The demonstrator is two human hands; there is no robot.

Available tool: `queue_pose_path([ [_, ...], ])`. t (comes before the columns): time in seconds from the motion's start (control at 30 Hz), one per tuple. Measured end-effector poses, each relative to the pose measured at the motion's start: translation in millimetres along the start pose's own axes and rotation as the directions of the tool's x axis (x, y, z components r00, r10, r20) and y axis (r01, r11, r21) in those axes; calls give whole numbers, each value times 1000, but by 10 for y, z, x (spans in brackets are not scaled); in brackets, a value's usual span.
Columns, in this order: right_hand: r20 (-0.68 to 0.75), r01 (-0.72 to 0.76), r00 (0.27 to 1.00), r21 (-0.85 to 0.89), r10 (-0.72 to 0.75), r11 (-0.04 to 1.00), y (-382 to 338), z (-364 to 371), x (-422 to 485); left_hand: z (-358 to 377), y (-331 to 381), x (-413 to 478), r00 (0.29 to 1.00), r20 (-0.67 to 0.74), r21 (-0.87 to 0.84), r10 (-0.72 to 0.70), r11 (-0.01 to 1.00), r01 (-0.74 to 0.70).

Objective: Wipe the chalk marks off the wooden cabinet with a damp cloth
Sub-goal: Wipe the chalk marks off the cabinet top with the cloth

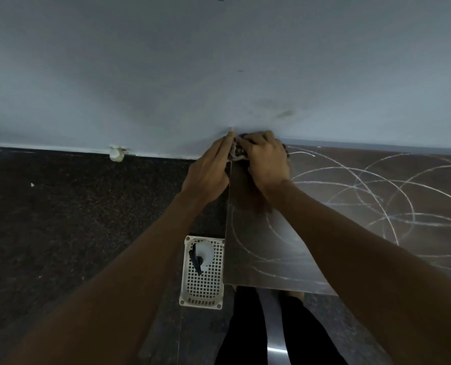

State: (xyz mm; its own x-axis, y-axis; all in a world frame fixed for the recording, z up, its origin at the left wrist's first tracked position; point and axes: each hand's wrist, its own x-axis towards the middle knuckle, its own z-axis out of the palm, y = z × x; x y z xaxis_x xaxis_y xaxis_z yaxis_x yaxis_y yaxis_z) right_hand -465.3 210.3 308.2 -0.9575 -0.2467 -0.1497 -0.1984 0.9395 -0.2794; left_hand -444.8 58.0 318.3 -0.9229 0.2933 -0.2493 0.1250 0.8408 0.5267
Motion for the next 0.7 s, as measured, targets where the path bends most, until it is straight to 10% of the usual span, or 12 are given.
queue_pose_path([
  [0.23, -97, 55, 994, -8, -55, 998, -65, 177, -452, -3, -53, 32, 974, 83, 164, 209, 961, -221],
  [0.37, -58, 135, 989, 47, -133, 990, -44, 306, -1129, -13, -3, 105, 924, 356, 298, 142, 920, -256],
  [0.7, -87, 59, 995, 15, -57, 998, 142, 226, -808, -151, 45, 251, 897, 439, 224, 48, 961, -161],
])
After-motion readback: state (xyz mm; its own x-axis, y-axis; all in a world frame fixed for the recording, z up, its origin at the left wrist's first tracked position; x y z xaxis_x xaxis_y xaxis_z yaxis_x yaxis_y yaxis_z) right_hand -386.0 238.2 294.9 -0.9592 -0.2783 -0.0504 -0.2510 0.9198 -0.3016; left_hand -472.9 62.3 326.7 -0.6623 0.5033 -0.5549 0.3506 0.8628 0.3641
